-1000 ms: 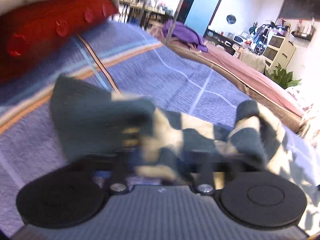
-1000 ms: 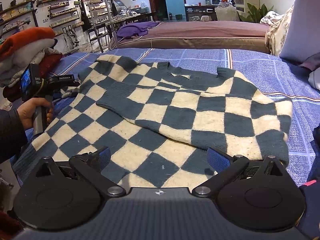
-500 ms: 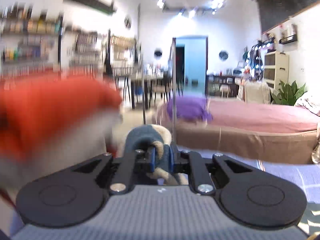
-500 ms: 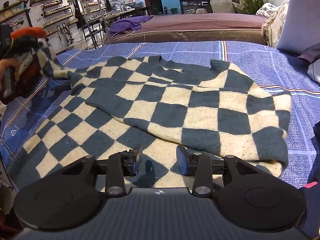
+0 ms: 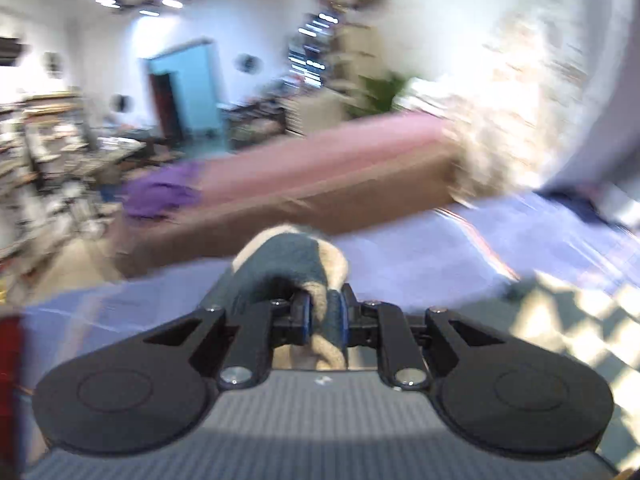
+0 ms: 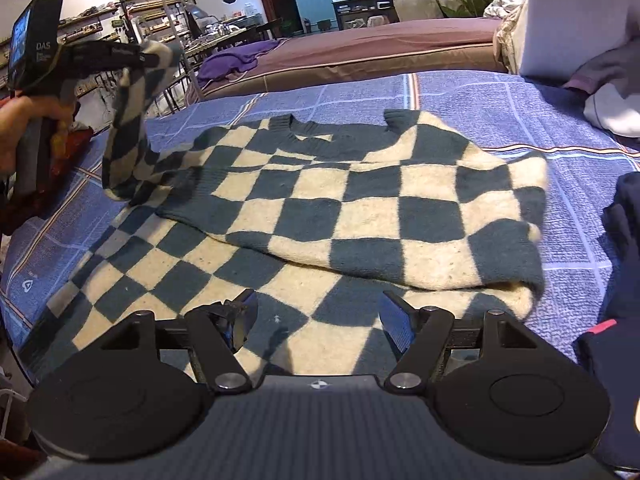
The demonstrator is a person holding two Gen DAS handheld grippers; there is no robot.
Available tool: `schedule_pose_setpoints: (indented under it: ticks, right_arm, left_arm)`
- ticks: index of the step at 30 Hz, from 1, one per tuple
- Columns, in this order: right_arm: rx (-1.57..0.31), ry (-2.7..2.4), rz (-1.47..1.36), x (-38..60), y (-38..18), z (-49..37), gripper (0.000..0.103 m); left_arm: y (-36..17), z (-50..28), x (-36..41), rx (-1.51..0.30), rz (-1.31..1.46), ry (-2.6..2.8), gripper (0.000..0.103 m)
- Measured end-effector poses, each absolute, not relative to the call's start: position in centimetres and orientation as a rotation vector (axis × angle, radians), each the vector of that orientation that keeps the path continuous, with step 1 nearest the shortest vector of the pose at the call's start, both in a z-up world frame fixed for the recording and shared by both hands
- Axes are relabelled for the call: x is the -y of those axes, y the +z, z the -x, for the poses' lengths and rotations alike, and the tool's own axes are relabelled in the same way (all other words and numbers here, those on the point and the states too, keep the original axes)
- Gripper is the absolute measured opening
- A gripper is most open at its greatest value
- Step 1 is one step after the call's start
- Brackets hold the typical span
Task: Fold small clothes
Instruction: 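Grasp a sweater sleeve with the left gripper and lift it, then lay the held sleeve across the sweater body and open the left gripper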
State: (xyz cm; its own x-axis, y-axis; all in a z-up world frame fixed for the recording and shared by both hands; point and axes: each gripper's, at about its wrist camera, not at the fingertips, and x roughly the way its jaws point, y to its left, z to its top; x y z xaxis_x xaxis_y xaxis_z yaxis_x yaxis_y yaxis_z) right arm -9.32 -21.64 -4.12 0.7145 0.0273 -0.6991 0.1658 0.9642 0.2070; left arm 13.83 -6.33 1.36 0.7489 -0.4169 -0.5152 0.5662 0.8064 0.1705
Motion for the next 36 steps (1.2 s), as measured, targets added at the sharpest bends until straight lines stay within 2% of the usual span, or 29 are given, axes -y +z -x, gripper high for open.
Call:
schedule_pose_setpoints:
  ticks: [5,6,7,9,12,13,15,19,23,24,25,27,29,30,31,32,36]
  right_arm:
    - [-0.774,-0.168,-0.290,24.0,-4.0,11.4,0.103]
    - [-0.775,-0.185,-0.294,24.3,-4.1,11.8,0.103]
    - [-0.778,-0.198,-0.297,24.7,-4.2,12.0,0.103]
    - [-0.782,-0.217,-0.308,25.3,-4.6,12.3,0.103]
    - [-0.774,-0.226,-0.319,26.1,-4.5,11.9,0.103]
    - [-0.756,-0.227,-0.318,26.2,-4.3,11.6,0.103]
    - [-0.728,-0.218,-0.310,26.3,-3.6,10.8,0.103]
    - [-0.690,-0.184,-0.290,26.1,-2.6,9.1,0.103]
    - [-0.679,-0.163,-0.290,25.5,-2.4,8.9,0.103]
    - [-0.684,-0.162,-0.291,25.4,-2.5,9.1,0.103]
    - [-0.691,-0.166,-0.292,25.4,-2.7,9.4,0.103]
    - [-0.708,-0.177,-0.300,25.5,-3.0,10.1,0.103]
    - [-0.728,-0.193,-0.308,25.7,-3.4,10.9,0.103]
    - [-0.737,-0.205,-0.311,25.8,-3.7,11.3,0.103]
    - [-0.744,-0.215,-0.314,26.0,-3.8,11.6,0.103]
    - [-0.750,-0.228,-0.316,26.3,-3.9,11.9,0.103]
    - [-0.691,-0.320,-0.295,27.7,-2.4,13.6,0.103]
  left_arm:
    - [-6.7,-7.6,13.6,-0.663,-0.417,-0.683,0.017]
    - [-8.3,-6.3,13.9,-0.674,-0.477,-0.686,0.024]
    - [-9.4,-5.4,14.4,-0.672,-0.530,-0.700,0.044]
    - [-10.5,-3.2,14.9,-0.617,-0.629,-0.722,0.068]
    - [-9.1,-0.3,13.4,-0.540,-0.719,-0.760,0.085]
    - [-8.7,0.0,13.0,-0.552,-0.699,-0.781,0.093]
    - [-7.5,-0.1,11.4,-0.587,-0.598,-0.818,0.100]
    - [-6.0,-3.3,8.4,-0.647,-0.338,-0.722,0.099]
    - [-6.1,-8.4,6.4,-0.825,-0.061,-0.659,0.094]
    - [-6.6,-9.7,6.4,-0.878,0.001,-0.636,0.091]
    - [-7.1,-10.6,6.6,-0.914,0.040,-0.612,0.082]
    - [-8.0,-11.7,7.6,-0.949,0.106,-0.625,0.080]
    - [-8.1,-11.1,9.3,-0.953,0.136,-0.768,0.083]
    - [-8.1,-10.3,10.8,-0.947,0.131,-0.881,0.089]
    - [-7.9,-9.3,12.0,-0.927,0.107,-0.949,0.100]
    - [-7.7,-8.2,13.0,-0.897,0.066,-0.975,0.103]
    - [-8.5,-6.3,15.2,-0.922,0.006,-1.057,0.103]
